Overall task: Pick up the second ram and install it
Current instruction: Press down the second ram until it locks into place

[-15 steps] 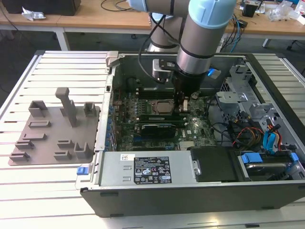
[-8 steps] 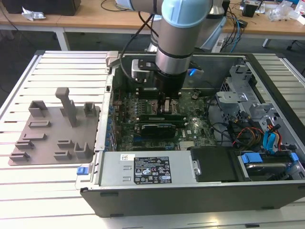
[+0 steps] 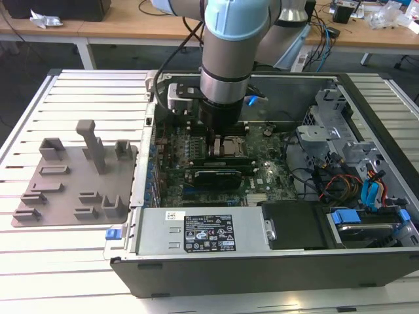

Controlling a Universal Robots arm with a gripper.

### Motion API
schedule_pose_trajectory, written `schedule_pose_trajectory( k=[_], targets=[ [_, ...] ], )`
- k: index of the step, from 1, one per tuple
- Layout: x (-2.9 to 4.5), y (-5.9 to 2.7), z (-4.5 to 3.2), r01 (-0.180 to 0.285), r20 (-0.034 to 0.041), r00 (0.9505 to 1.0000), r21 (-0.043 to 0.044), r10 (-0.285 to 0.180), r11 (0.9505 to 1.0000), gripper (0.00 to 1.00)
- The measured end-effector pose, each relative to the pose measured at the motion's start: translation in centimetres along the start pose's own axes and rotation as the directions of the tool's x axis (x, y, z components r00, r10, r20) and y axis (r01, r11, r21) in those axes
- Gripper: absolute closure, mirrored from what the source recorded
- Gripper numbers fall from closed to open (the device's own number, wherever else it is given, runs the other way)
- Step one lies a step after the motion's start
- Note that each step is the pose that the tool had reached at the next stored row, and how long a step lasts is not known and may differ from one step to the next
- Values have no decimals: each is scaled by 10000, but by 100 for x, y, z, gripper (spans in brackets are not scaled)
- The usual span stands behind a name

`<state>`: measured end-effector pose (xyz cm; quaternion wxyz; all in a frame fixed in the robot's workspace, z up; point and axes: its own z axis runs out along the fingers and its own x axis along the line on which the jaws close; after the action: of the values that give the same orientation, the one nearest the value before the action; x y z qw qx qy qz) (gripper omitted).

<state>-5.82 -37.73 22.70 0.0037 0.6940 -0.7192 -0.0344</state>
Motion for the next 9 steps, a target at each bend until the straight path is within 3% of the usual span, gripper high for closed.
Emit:
schedule_pose_trajectory(
  k=[1, 2, 5, 9],
  targets=[
    [-6, -4, -39, 2, 31, 10000, 20, -2, 10000, 90],
    [-8, 4, -175, 1, 2, 10000, 2, -1, 10000, 90],
    [-16, 14, -361, 0, 1, 10000, 1, 0, 10000, 90],
    [-23, 23, -519, 1, 1, 10000, 1, -1, 10000, 90]
  ],
)
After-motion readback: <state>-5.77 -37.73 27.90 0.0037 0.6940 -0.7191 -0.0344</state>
